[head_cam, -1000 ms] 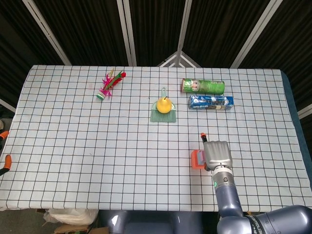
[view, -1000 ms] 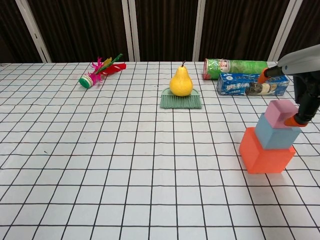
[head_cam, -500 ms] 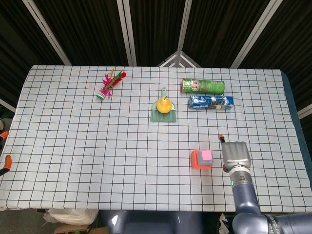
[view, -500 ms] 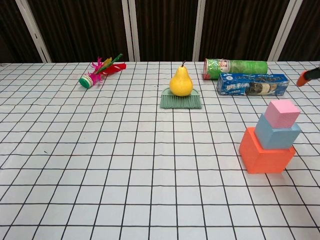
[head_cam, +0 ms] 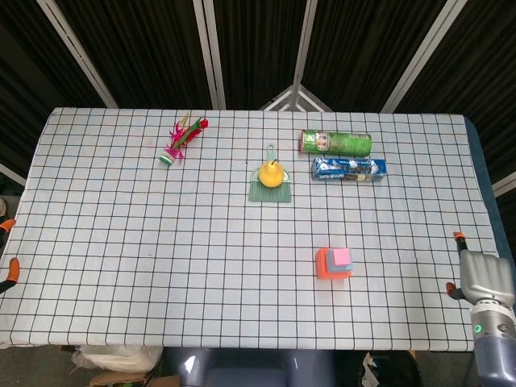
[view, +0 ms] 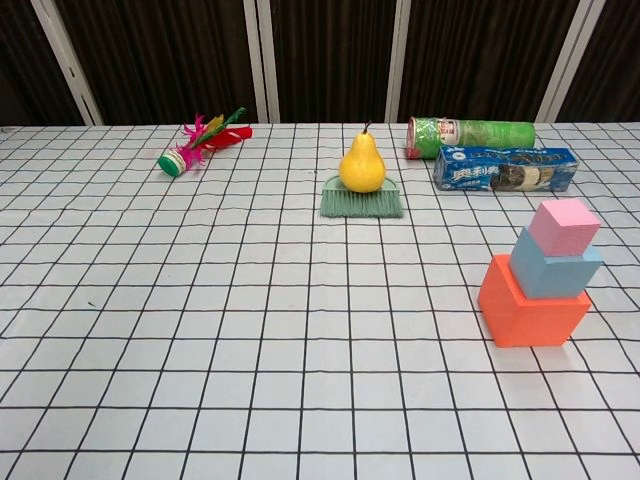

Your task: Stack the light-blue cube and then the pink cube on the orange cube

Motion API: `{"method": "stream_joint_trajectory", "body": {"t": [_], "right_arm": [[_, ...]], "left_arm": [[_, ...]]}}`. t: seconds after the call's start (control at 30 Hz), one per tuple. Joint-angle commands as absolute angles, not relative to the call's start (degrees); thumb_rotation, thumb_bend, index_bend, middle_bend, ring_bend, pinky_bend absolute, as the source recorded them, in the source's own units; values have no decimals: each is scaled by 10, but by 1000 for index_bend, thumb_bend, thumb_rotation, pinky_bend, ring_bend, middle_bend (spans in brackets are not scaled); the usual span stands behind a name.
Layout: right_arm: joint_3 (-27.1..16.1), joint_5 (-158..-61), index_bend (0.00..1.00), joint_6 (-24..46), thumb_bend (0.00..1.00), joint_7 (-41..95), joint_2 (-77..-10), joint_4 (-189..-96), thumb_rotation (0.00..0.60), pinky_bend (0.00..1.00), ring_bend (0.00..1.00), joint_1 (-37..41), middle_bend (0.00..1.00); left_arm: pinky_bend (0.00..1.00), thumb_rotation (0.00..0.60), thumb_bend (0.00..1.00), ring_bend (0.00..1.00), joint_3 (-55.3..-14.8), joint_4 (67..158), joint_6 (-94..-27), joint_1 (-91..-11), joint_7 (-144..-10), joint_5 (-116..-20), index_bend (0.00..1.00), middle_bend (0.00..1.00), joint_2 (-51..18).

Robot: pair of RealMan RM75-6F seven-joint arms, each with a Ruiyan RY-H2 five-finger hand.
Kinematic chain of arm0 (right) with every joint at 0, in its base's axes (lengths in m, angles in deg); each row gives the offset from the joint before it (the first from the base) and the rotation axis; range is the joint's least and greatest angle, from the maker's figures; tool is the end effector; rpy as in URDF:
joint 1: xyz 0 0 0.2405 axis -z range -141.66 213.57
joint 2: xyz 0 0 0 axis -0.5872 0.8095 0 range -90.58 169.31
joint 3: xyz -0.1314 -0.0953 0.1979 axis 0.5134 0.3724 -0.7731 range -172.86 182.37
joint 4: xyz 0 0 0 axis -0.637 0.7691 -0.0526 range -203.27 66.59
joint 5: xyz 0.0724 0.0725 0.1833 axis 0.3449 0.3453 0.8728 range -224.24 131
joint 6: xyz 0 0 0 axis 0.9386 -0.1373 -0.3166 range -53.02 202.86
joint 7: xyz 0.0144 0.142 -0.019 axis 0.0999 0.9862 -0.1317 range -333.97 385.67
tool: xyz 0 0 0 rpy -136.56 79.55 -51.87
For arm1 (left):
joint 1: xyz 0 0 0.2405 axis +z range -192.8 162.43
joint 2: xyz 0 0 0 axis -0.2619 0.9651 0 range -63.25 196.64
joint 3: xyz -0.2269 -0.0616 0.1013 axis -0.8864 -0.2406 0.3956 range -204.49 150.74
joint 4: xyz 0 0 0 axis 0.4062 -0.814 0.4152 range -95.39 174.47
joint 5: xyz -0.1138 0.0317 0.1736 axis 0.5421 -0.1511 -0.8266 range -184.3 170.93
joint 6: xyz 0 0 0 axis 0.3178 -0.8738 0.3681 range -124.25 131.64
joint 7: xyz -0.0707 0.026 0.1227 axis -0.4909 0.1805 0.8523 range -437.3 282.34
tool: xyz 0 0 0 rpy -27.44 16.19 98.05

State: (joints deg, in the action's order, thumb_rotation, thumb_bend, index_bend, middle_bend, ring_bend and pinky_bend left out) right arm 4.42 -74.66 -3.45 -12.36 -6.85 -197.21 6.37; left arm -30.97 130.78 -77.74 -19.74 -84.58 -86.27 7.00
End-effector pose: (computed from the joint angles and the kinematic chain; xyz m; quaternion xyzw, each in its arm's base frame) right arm -0.2526 -0.2214 0.1905 0.5652 -0.4929 0.0988 0.6541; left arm -0.3371 0.1835 0.1890 -0.5530 -0.4310 -0.3708 0.6090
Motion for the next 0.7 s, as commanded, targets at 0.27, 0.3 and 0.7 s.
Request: {"method": "stream_joint_trajectory", "body": {"t": [0.27, 0.3, 0.7], "right_arm": [[84, -1017, 0, 27, 377, 115, -130, -1784, 600, 99, 209, 188, 275], [84, -1034, 0, 19, 378, 120, -136, -1775, 600, 90, 188, 191, 268], [90, -1285, 0, -104, 378, 224, -252, -1585, 600, 74, 159, 239, 223]], "left_arm": [[0, 600, 600, 0, -309, 1316, -776, -199, -820, -859, 112, 43, 63], [0, 600, 600, 0, -309, 1316, -776, -199, -820, -859, 112, 43, 63], [0, 600, 600, 0, -310, 1315, -780, -197, -818, -860, 112, 42, 63]]}}
